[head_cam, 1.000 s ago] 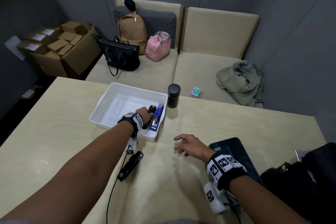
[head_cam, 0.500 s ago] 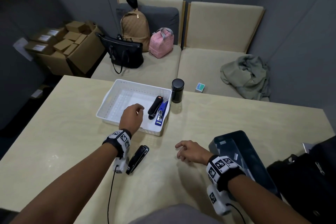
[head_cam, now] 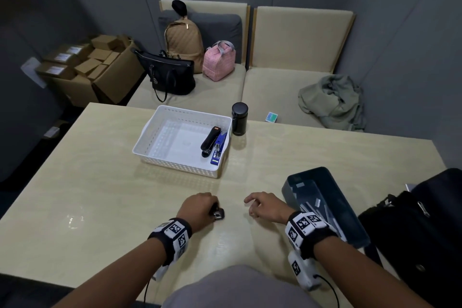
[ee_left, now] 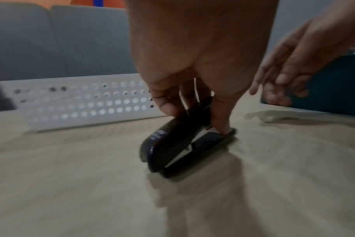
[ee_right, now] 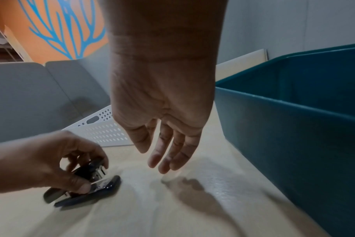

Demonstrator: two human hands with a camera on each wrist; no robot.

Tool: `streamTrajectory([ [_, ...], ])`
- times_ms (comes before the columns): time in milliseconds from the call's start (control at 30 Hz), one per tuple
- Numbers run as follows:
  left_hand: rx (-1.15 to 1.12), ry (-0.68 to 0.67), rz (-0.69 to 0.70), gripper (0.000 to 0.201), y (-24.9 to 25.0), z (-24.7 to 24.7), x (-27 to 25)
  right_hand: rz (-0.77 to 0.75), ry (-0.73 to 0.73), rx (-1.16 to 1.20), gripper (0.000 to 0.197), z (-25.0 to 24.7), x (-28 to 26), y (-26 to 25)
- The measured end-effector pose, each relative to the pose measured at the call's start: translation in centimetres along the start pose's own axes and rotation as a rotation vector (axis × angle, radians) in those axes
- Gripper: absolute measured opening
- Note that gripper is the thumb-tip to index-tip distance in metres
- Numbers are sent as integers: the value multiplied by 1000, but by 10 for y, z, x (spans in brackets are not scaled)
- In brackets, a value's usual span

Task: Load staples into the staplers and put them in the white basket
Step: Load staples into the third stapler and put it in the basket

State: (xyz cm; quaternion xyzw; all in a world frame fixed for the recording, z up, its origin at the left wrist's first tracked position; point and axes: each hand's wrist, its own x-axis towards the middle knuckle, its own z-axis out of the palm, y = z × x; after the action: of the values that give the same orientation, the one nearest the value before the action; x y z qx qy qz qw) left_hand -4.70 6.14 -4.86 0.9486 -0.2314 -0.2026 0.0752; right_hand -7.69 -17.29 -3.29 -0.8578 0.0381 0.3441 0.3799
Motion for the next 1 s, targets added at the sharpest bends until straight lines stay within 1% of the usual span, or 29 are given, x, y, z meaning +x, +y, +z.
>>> streamTrajectory([
  [67, 1, -50, 149, 28, 23, -9, 1, -45, 17, -48, 35, 3, -6, 0],
  [100, -2, -51, 193, 30, 34, -11, 3, -63, 12, -66, 35, 4, -9, -1],
  [167, -18, -45, 258, 33, 54, -15, 4, -93, -16, -137, 36, 5, -15, -3],
  [233, -53, -51, 335, 37, 67, -14, 6, -83, -17, -211, 36, 8, -19, -3],
  [300, -120, -51, 371, 33, 71, -14, 6, -45, 52, -298, 32, 12, -23, 4],
  [333, -195, -33, 362, 29, 70, -15, 6, -30, 101, -354, 28, 14, -25, 9],
  [400, -334, 11, 330, 24, 63, -18, 6, -26, 172, -429, 27, 17, -26, 20],
  [533, -464, 22, 278, 25, 41, -25, 5, -45, 227, -416, 28, 23, -23, 31],
  [600, -524, 40, 226, 27, 29, -25, 6, -43, 220, -462, 27, 29, -20, 34],
  [667, -508, 41, 183, 29, 17, -28, 8, -34, 194, -487, 29, 32, -17, 35],
  [700, -489, 21, 165, 30, 10, -30, 9, -32, 183, -490, 29, 32, -16, 35],
  [800, -420, -90, 131, 25, -13, -34, 11, -26, 181, -525, 28, 33, -13, 38],
  [867, -259, -184, 112, 15, -26, -28, 7, -34, 199, -543, 24, 34, -12, 39],
  [900, -177, -208, 98, 10, -32, -22, 5, -41, 205, -547, 22, 35, -12, 40],
  [933, -138, -213, 79, 5, -36, -15, 3, -47, 205, -551, 21, 36, -12, 41],
  [1000, -129, -190, 45, 12, -38, -7, -1, -56, 194, -559, 21, 37, -15, 41],
])
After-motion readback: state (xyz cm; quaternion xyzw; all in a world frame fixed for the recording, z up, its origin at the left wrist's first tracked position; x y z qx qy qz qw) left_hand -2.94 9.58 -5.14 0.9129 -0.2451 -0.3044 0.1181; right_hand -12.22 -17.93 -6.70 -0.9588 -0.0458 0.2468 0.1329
